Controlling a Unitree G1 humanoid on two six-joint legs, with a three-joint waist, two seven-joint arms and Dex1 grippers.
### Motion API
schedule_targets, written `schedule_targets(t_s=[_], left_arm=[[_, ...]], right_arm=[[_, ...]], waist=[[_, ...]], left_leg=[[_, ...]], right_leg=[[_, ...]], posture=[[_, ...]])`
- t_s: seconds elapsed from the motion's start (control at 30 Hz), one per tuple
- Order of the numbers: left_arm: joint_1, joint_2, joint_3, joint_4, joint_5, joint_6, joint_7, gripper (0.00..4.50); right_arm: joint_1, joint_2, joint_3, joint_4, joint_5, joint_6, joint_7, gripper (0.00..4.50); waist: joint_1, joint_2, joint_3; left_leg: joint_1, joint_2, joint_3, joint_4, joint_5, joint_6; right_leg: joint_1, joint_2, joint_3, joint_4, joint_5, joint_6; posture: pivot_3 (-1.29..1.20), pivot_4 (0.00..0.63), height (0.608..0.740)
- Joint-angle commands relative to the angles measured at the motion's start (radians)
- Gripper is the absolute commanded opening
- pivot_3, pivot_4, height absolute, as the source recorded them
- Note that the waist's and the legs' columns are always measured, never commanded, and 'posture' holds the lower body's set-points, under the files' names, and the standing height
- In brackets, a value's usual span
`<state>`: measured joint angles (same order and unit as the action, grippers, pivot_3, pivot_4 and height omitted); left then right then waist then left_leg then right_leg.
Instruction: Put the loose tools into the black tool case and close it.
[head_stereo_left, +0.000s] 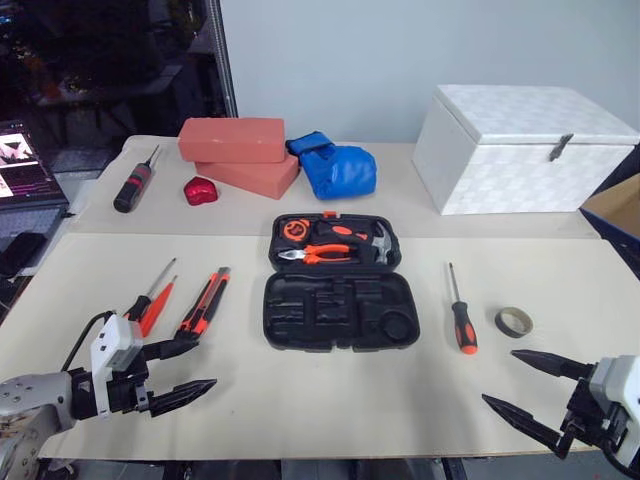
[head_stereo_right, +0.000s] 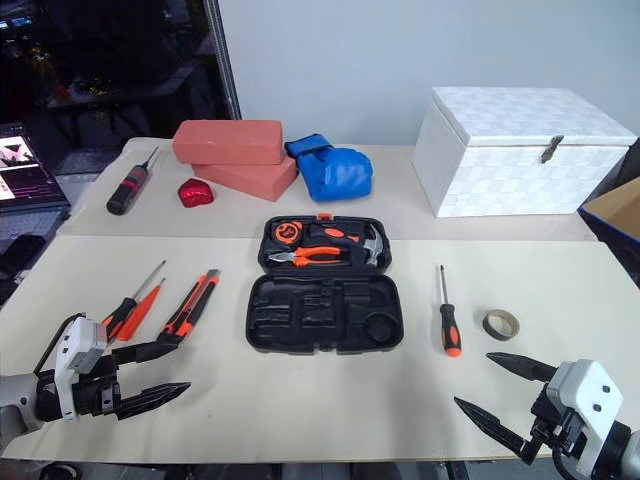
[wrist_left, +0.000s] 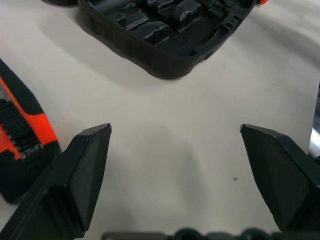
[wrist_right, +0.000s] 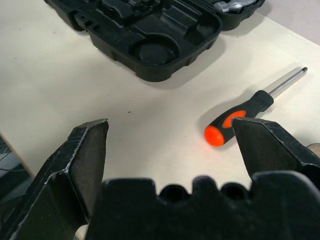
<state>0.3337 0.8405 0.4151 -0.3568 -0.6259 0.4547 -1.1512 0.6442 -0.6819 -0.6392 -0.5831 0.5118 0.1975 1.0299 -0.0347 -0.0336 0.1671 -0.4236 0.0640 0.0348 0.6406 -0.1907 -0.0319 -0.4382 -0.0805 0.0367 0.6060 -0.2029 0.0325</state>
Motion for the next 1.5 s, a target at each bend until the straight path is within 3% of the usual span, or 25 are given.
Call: schedule_targets(t_s=[0.03,0.17,0.33,0.5,0.7,0.83,1.07,1.33,1.4,1.5], left_arm=[[-0.01,-0.034,0.047,0.002,-0.027,-0.006,0.047,4.42],[-0.144,-0.14,0.16,0.036,-0.121,0.155,0.368,4.42],[-0.247,-0.038,0.258,0.143,-0.102,0.41,0.596,4.42],[-0.257,0.161,0.192,0.32,-0.007,0.391,0.456,4.42],[-0.344,0.213,0.052,0.412,0.067,0.359,0.391,4.42],[-0.387,0.196,-0.015,0.411,0.098,0.345,0.365,3.41],[-0.435,0.188,-0.023,0.443,0.111,0.333,0.338,0.65],[-0.45,0.231,0.087,0.324,0.022,0.336,0.207,0.49],[-0.481,0.251,0.061,0.248,-0.015,0.359,0.171,0.49],[-0.611,0.256,-0.085,0.078,-0.101,0.442,0.144,0.49]], right_arm=[[-0.04,0.009,-0.004,-0.03,0.032,-0.038,-0.01,4.5],[-0.211,0.008,0.079,-0.129,0.12,-0.003,-0.088,4.5],[-0.382,-0.082,0.2,-0.206,0.224,0.121,-0.127,4.5],[-0.642,-0.173,0.364,-0.198,0.288,0.244,-0.149,4.5],[-0.737,-0.162,0.444,-0.183,0.263,0.27,-0.189,4.5],[-0.723,-0.163,0.439,-0.169,0.245,0.256,-0.182,4.5],[-0.693,-0.158,0.422,-0.151,0.222,0.231,-0.172,4.5],[-0.598,-0.132,0.357,-0.16,0.219,0.201,-0.167,4.5],[-0.572,-0.122,0.33,-0.169,0.228,0.204,-0.181,4.5],[-0.504,-0.118,0.271,-0.203,0.226,0.216,-0.204,4.5]], waist=[[0.005,0.0,0.0],[0.004,-0.001,0.001],[0.012,-0.01,0.006],[0.014,-0.018,0.01],[0.033,-0.018,0.009],[0.036,-0.019,0.008],[0.031,-0.019,0.008],[0.032,-0.02,0.008],[0.038,-0.019,0.008],[0.051,-0.02,0.008]], left_leg=[[0.0,0.0,0.0,0.0,0.0,0.0],[0.004,0.004,-0.002,0.0,0.002,0.006],[0.013,0.003,-0.005,0.002,0.002,0.006],[0.016,0.002,-0.001,0.003,-0.004,-0.004],[0.009,0.003,0.002,0.002,-0.004,-0.005],[0.003,0.004,0.002,0.002,-0.001,0.002],[0.002,0.004,0.001,0.002,-0.004,0.005],[0.003,0.004,0.001,0.004,-0.003,0.005],[0.003,0.004,0.001,0.005,-0.003,0.004],[0.003,0.004,0.001,0.006,-0.003,0.004]], right_leg=[[0.0,0.0,0.0,0.002,0.0,0.0],[0.0,0.007,0.001,0.009,-0.003,-0.003],[0.003,0.009,0.003,0.016,-0.003,-0.005],[0.0,0.005,0.004,0.014,-0.004,-0.006],[-0.002,0.003,0.002,0.007,-0.003,-0.006],[-0.003,0.004,0.001,0.008,0.0,-0.008],[-0.004,0.006,0.001,0.01,0.001,-0.003],[-0.002,0.006,0.001,0.011,-0.004,-0.002],[-0.001,0.005,0.001,0.011,-0.004,-0.002],[-0.001,0.005,0.001,0.012,-0.004,-0.002]], posture=[[0.0,0.15,0.74],[0.0,0.15,0.74],[0.0,0.15,0.74],[0.0,0.15,0.74],[0.0,0.15,0.74],[0.0,0.15,0.74],[0.0,0.15,0.74],[0.0,0.15,0.74],[0.0,0.15,0.74],[0.0,0.15,0.74]])
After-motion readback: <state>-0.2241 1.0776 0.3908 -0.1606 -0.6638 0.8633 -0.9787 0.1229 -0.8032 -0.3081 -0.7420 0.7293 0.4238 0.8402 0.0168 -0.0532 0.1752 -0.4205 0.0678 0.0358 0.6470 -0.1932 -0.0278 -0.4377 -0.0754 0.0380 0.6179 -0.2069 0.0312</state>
